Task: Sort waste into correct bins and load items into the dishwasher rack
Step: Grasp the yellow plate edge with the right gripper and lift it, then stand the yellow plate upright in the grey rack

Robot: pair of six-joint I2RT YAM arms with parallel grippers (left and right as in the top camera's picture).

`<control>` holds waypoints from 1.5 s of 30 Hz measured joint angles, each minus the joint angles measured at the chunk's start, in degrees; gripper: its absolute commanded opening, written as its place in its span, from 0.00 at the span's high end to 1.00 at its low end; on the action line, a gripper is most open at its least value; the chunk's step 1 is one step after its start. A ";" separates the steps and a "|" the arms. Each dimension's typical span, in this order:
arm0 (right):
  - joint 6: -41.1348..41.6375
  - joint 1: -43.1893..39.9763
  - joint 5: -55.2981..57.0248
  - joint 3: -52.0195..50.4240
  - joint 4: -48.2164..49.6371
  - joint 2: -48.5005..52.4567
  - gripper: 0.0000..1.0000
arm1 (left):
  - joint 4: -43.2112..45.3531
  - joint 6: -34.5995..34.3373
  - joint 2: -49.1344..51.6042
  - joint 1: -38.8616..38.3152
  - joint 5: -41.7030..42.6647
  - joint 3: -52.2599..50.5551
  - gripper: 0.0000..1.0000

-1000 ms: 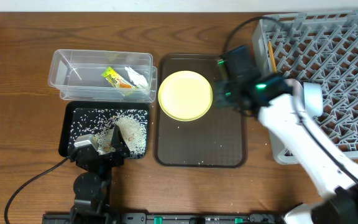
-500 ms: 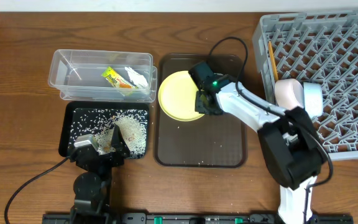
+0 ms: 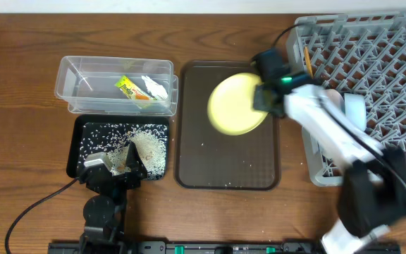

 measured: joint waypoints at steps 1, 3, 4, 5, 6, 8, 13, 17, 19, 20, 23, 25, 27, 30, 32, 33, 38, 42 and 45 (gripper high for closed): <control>-2.23 -1.16 2.82 0.00 0.11 -3.67 0.99 | 0.00 0.02 0.00 0.00 0.00 0.00 0.08; -6.64 -2.78 9.22 0.02 0.92 -11.28 0.99 | 0.00 0.02 0.00 0.00 0.00 0.00 0.08; -9.44 -3.56 14.16 0.09 1.64 -15.89 0.99 | 0.00 0.02 0.00 0.00 0.00 0.00 0.08; -11.13 -3.91 17.07 0.20 2.21 -18.40 0.99 | 0.00 0.00 0.00 0.00 0.00 0.00 0.08; -13.73 -4.70 21.62 0.24 3.41 -21.81 0.99 | 0.00 0.02 0.00 0.00 0.00 0.00 0.08; -18.29 -6.38 28.41 0.50 5.77 -26.14 0.99 | 0.00 0.02 0.00 0.00 0.00 0.00 0.08; -31.89 -12.98 41.18 0.72 9.31 -29.83 0.99 | 0.00 0.02 0.00 0.00 0.00 0.00 0.08; -37.86 -18.97 47.47 0.72 9.62 -27.19 0.99 | 0.00 0.02 0.00 0.00 -0.02 0.00 0.08; -39.26 -21.92 49.07 0.70 9.62 -25.57 0.99 | 0.00 0.02 0.00 0.00 0.00 0.00 0.08; -39.85 -23.26 49.79 0.70 9.60 -24.76 0.99 | 0.00 0.02 0.00 0.00 0.00 0.00 0.08; -40.98 -25.66 51.01 0.70 9.62 -22.32 0.99 | 0.00 0.02 0.00 0.00 0.00 0.00 0.08; -42.07 -25.97 51.25 0.70 10.12 -20.26 0.99 | 0.00 0.02 0.00 0.00 0.00 0.00 0.08; -43.78 -25.94 51.28 0.70 11.72 -18.29 0.99 | 0.00 0.02 0.00 0.00 0.00 0.00 0.08; -47.25 -25.94 50.93 0.70 14.56 -14.32 0.99 | 0.00 0.02 0.00 0.00 0.00 0.00 0.08; -49.48 -25.94 50.21 0.70 15.39 -12.00 0.99 | 0.00 0.02 0.00 0.00 0.00 0.00 0.08; -50.84 -25.94 49.90 0.70 15.91 -10.67 0.99 | 0.00 0.02 0.00 0.00 0.00 0.00 0.08; -56.30 -25.77 49.20 0.70 16.81 -5.03 0.99 | 0.00 0.02 0.00 0.00 0.00 0.00 0.08; -58.12 -24.87 48.81 0.66 16.79 -1.77 0.98 | 0.00 0.02 0.00 0.00 0.00 0.00 0.08; -58.75 -22.64 48.68 0.48 16.81 -1.25 0.81 | 0.00 0.02 0.00 0.00 0.00 0.00 0.08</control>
